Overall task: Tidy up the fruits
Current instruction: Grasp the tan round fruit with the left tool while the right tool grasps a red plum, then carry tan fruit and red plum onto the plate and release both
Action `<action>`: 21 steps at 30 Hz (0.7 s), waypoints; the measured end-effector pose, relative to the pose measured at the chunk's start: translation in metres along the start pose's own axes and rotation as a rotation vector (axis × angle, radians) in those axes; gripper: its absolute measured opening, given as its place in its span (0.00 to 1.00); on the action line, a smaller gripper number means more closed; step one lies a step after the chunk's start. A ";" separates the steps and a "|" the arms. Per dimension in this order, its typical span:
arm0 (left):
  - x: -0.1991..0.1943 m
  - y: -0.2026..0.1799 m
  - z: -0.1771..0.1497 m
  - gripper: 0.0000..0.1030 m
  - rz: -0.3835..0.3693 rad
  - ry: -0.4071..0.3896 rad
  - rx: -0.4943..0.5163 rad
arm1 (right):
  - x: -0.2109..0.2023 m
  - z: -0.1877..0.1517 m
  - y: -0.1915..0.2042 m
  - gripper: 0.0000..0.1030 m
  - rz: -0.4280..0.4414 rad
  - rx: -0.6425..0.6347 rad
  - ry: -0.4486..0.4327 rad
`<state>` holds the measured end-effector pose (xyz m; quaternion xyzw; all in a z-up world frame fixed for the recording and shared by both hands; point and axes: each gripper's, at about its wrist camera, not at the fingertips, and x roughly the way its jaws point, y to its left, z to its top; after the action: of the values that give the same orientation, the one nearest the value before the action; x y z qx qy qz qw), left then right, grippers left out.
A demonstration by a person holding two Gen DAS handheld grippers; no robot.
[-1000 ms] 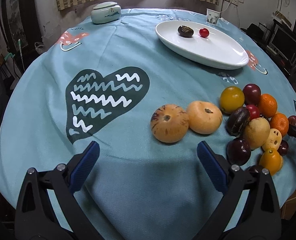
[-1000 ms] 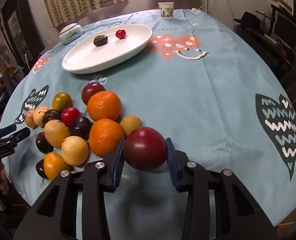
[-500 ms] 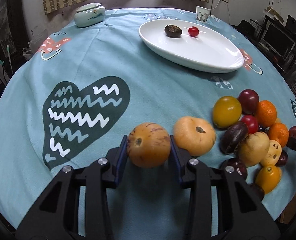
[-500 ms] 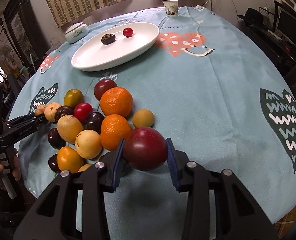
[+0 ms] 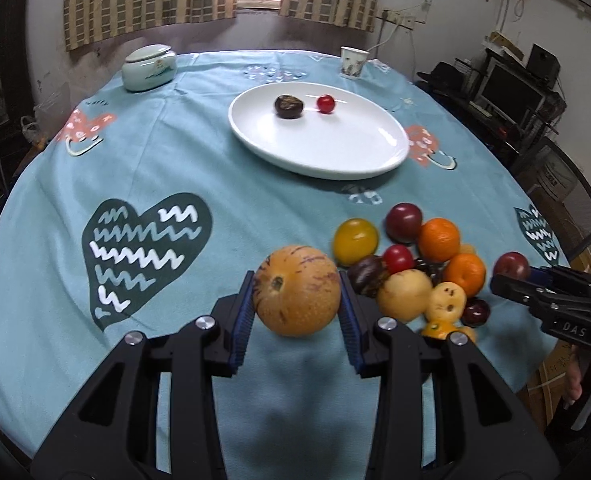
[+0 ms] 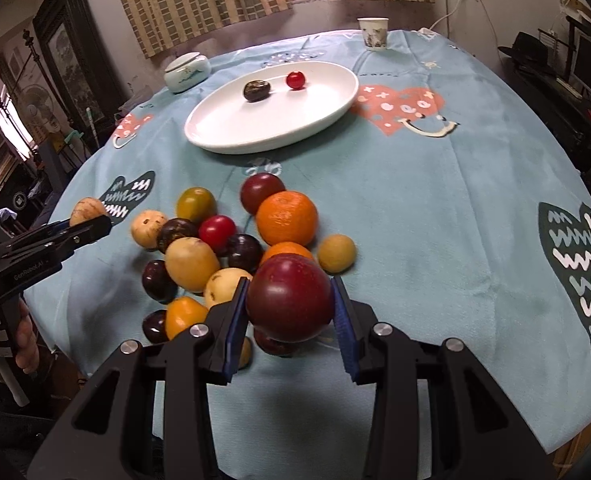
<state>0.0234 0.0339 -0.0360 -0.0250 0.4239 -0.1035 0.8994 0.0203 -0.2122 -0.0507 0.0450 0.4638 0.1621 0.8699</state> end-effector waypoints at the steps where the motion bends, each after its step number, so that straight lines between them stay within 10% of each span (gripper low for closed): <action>1: 0.001 -0.003 0.001 0.38 -0.003 0.002 0.007 | 0.000 0.002 0.001 0.39 0.007 -0.004 0.000; 21: 0.070 0.008 0.126 0.39 -0.007 0.072 0.077 | 0.054 0.117 0.021 0.39 0.027 -0.180 -0.007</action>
<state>0.1648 0.0219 -0.0098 0.0117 0.4516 -0.1236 0.8836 0.1394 -0.1667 -0.0221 -0.0264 0.4437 0.2145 0.8697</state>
